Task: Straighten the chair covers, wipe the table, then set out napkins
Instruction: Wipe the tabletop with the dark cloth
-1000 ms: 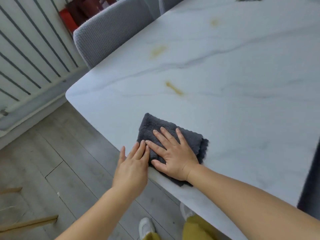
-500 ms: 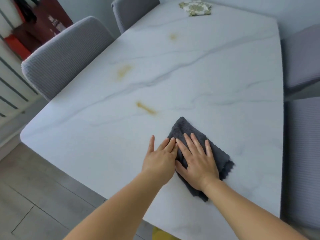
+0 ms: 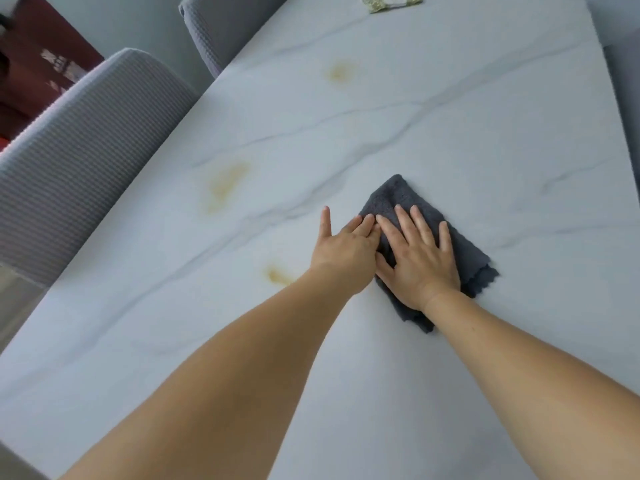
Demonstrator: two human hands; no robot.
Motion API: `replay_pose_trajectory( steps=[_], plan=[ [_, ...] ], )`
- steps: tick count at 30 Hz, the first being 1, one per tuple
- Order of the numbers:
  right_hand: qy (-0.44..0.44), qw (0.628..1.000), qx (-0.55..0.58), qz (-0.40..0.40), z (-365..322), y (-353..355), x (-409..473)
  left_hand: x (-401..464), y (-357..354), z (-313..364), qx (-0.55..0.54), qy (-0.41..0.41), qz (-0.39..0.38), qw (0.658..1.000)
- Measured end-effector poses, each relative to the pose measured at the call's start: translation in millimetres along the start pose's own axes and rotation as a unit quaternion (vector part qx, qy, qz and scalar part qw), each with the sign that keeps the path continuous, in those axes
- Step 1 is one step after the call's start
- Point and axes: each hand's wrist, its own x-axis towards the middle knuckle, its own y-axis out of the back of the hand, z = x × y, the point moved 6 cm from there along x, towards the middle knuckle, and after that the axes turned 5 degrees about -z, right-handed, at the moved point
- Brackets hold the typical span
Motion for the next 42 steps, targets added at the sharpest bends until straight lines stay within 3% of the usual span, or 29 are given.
replay_pose_trajectory(
  steps=[9,23,33,42],
  plan=[
    [0.032,0.999,-0.002,-0.002,-45.4,3.4,15.7,-18.6,1.8,-54.2,-0.031,-0.002,-0.009,0.999],
    [0.048,0.998,0.045,-0.006,-250.2,-29.1,-70.3,-172.9,-59.4,-198.4,-0.034,-0.003,-0.004,0.999],
    [0.128,0.99,0.053,-0.009,-393.9,-49.2,-124.6,-296.6,-116.8,-299.7,-0.01,0.029,0.018,0.999],
    [0.14,0.99,0.016,-0.024,-412.7,-51.5,-115.4,-299.1,-119.3,-313.9,-0.019,0.012,0.05,0.998]
  ],
)
